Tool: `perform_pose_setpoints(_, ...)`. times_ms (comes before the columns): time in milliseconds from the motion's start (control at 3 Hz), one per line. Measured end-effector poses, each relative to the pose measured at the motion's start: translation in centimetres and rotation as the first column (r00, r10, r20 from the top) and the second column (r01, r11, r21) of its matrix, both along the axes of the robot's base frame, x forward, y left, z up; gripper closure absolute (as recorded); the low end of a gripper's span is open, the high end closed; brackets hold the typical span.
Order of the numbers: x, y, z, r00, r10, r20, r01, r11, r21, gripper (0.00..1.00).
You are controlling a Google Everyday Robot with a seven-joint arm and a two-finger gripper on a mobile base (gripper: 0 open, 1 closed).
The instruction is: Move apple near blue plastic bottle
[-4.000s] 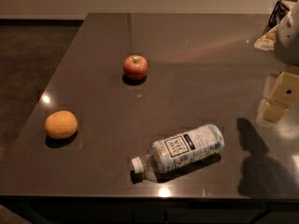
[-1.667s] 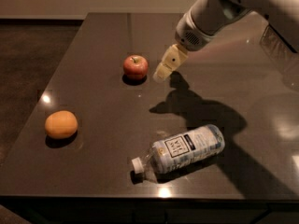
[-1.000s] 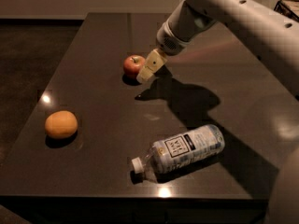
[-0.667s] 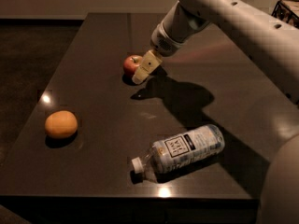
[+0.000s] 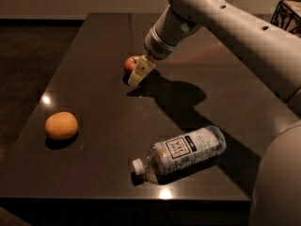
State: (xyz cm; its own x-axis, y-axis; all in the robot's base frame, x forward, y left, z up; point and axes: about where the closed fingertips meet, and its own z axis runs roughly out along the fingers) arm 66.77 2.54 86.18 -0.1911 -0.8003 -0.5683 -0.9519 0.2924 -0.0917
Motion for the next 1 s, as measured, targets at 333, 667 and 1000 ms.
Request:
perform_pose_setpoints(333, -0.3, 0.7, 0.1, 0.9994, 0.034, -0.003, -0.034, 0.999, 0.010, 0.39)
perform_pose_setpoints(667, -0.7, 0.7, 0.7, 0.9985, 0.054, -0.002, -0.054, 0.998, 0.033, 0.62)
perform_pose_setpoints(1000, -1.5, -0.8, 2.2, 0.9978, 0.061, 0.023, -0.063, 0.997, 0.051, 0.87)
